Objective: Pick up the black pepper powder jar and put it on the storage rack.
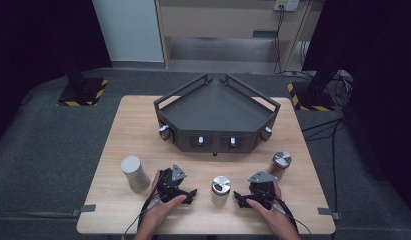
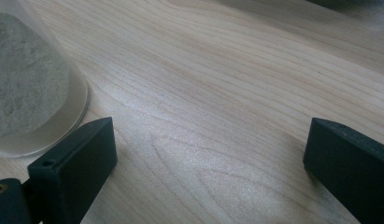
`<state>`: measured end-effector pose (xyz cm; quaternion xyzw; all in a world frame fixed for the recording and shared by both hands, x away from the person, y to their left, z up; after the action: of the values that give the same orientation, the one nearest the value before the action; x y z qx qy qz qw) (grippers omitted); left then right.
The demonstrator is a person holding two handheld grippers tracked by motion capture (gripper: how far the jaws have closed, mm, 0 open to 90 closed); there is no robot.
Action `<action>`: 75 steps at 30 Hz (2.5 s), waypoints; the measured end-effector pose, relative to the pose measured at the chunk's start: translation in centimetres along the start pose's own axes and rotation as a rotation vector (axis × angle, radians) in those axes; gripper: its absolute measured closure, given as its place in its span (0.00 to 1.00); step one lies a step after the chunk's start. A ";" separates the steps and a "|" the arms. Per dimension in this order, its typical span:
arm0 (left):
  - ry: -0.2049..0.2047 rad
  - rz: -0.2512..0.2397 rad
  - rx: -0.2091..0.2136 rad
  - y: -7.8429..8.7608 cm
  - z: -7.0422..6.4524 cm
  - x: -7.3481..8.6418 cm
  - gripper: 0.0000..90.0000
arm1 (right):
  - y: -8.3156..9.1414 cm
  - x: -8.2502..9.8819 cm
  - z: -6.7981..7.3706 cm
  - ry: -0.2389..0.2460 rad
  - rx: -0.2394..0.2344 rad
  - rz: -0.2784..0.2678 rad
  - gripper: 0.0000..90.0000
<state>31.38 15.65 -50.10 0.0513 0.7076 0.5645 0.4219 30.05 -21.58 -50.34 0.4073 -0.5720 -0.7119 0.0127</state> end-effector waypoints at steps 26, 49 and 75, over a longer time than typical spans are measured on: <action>0.008 -0.003 0.000 0.1 0.0 0.0 0.00 | 0.0 0.0 0.1 -0.001 0.000 0.003 0.02; -0.021 -0.015 -0.015 2.3 -0.8 -0.8 0.02 | 0.0 0.0 0.2 -0.001 0.002 0.004 0.02; -0.025 -0.066 -0.040 6.2 -0.5 -1.9 0.03 | 0.0 0.0 0.2 -0.003 0.003 0.004 0.02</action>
<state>29.79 16.39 -43.86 0.0262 0.6923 0.5635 0.4500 29.97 -21.41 -50.33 0.4053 -0.5738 -0.7116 0.0125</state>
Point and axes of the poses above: each handheld gripper's, and its own axes: y roughly backward along the jaws, x roughly out of its underside, z roughly to its left, the point moved 8 cm from there along -y, roughly forward along the jaws, and after that the axes turned 12 degrees about z, right-handed, at the moved point
